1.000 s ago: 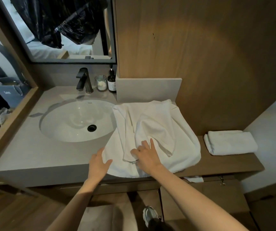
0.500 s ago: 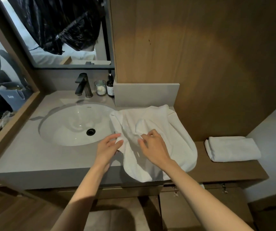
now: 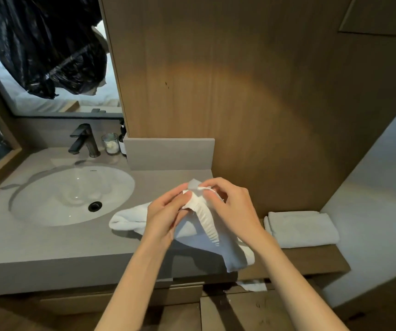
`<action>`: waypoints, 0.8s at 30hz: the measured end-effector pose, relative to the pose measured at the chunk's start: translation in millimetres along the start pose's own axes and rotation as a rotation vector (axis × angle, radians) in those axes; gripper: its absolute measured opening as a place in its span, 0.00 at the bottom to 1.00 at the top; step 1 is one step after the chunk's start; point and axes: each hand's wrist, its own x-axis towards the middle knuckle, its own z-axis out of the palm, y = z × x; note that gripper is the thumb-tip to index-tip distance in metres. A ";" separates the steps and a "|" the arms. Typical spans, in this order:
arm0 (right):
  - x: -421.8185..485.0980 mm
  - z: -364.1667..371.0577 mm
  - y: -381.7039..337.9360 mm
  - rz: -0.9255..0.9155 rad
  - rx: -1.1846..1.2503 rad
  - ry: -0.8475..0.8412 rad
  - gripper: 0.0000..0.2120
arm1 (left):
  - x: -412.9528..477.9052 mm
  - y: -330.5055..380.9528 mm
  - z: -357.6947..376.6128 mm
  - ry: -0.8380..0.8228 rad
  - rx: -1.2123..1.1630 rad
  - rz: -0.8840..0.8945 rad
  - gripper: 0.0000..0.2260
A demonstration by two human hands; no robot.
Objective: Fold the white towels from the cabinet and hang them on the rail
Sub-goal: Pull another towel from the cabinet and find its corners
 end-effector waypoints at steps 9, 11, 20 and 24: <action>-16.8 -30.2 1.4 -0.101 -0.028 -0.073 0.20 | -8.3 14.1 37.0 -0.057 -0.014 0.011 0.09; -18.8 -31.3 0.7 -0.080 0.013 -0.037 0.18 | -10.3 19.5 40.9 -0.103 0.015 0.020 0.09; -16.4 -25.7 1.1 0.077 0.281 0.117 0.14 | -10.0 22.7 28.9 -0.241 0.487 0.238 0.13; -11.2 -27.2 0.0 0.108 0.322 0.052 0.14 | -2.3 24.2 20.3 -0.203 0.820 0.576 0.13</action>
